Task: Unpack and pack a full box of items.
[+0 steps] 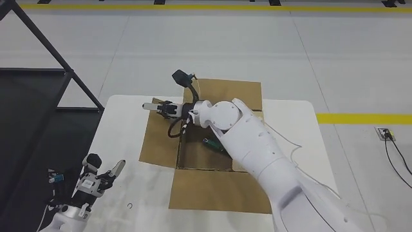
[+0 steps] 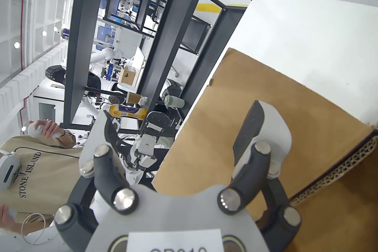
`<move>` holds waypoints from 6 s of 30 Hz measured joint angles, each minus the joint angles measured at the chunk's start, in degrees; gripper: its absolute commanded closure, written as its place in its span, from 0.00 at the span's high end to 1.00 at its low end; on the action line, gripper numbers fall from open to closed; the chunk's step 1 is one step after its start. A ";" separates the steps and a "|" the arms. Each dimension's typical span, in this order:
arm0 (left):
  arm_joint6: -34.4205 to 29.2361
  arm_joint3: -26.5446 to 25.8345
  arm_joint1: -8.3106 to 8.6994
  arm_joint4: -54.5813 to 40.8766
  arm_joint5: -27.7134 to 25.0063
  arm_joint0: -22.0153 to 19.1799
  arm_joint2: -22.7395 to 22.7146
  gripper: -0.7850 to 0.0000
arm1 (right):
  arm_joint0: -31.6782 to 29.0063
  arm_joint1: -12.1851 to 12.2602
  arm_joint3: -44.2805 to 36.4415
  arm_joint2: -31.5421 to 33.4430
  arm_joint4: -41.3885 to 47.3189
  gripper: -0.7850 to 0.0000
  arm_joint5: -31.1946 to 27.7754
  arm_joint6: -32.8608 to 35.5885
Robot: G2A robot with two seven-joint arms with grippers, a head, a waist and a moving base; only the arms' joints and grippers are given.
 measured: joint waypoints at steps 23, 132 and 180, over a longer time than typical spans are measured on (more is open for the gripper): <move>-7.02 -21.27 0.21 0.69 -1.22 -4.25 3.24 1.00 | -6.74 12.86 -11.11 13.41 -0.25 1.00 -16.50 7.39; -35.82 26.83 -17.47 -54.07 16.04 -64.15 59.97 1.00 | -70.65 37.94 -83.98 61.00 19.34 1.00 -8.44 29.43; -33.47 -8.83 -12.71 -37.50 11.29 -30.06 26.96 1.00 | -67.87 42.67 -80.00 58.04 0.01 1.00 2.03 14.04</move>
